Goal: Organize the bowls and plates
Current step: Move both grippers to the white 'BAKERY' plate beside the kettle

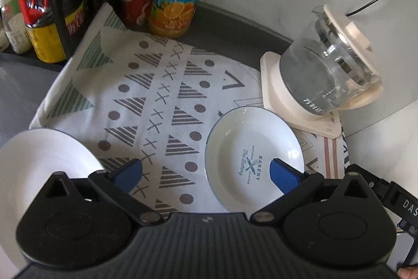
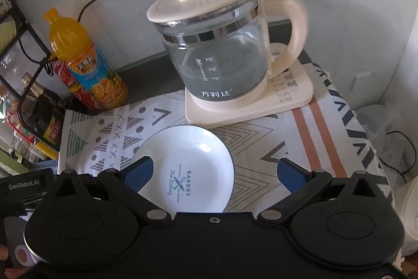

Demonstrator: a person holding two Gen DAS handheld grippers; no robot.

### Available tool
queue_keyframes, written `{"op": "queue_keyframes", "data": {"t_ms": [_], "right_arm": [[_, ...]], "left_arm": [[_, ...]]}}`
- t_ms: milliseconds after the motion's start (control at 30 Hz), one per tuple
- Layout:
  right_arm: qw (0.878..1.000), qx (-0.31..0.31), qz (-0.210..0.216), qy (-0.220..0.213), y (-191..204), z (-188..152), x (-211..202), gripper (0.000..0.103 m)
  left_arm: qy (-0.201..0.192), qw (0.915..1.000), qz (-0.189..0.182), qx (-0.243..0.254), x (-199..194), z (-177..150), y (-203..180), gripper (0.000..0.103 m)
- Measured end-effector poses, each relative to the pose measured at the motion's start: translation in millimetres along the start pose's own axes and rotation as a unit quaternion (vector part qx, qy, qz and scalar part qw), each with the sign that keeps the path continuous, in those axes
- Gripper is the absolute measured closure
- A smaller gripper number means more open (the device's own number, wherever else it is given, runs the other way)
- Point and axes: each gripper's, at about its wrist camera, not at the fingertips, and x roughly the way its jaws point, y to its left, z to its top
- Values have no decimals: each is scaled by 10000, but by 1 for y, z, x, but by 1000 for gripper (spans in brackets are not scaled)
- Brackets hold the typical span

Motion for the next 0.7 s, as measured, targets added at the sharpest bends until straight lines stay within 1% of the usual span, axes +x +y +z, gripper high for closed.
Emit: {"op": "queue_keyframes", "data": {"t_ms": [100,200,233,300,400,467,533,633,667,700], "right_arm": [[9998,-70,13,207,-8,6,15,7],[9990,-6,92,436,-18,9,29,18],[9985,1,131,531,-21,11,35,22],[9974,12,150,702,-25,12,44,27],[9958,64,235,877,-32,14,57,32],[9945,74,297,1002,-35,15,65,38],[9933,58,324,1108,-38,15,73,42],[9905,115,405,1307,-43,15,85,51],[9893,136,466,1375,-44,14,90,56],[9883,133,518,1429,-44,14,93,58]], "left_arm": [[91,9999,-31,-38,12,1,-2,1],[256,9996,-106,-112,24,2,-3,3],[282,9994,-125,-157,28,2,-4,3],[277,9993,-112,-218,35,3,-5,4],[382,9987,-155,-295,48,5,-6,11],[443,9984,-155,-327,56,6,-7,17],[536,9977,-147,-399,66,6,-6,31],[714,9959,-145,-530,80,6,-4,42],[760,9956,-141,-538,85,6,-4,44],[792,9953,-128,-539,89,6,-4,48]]}}
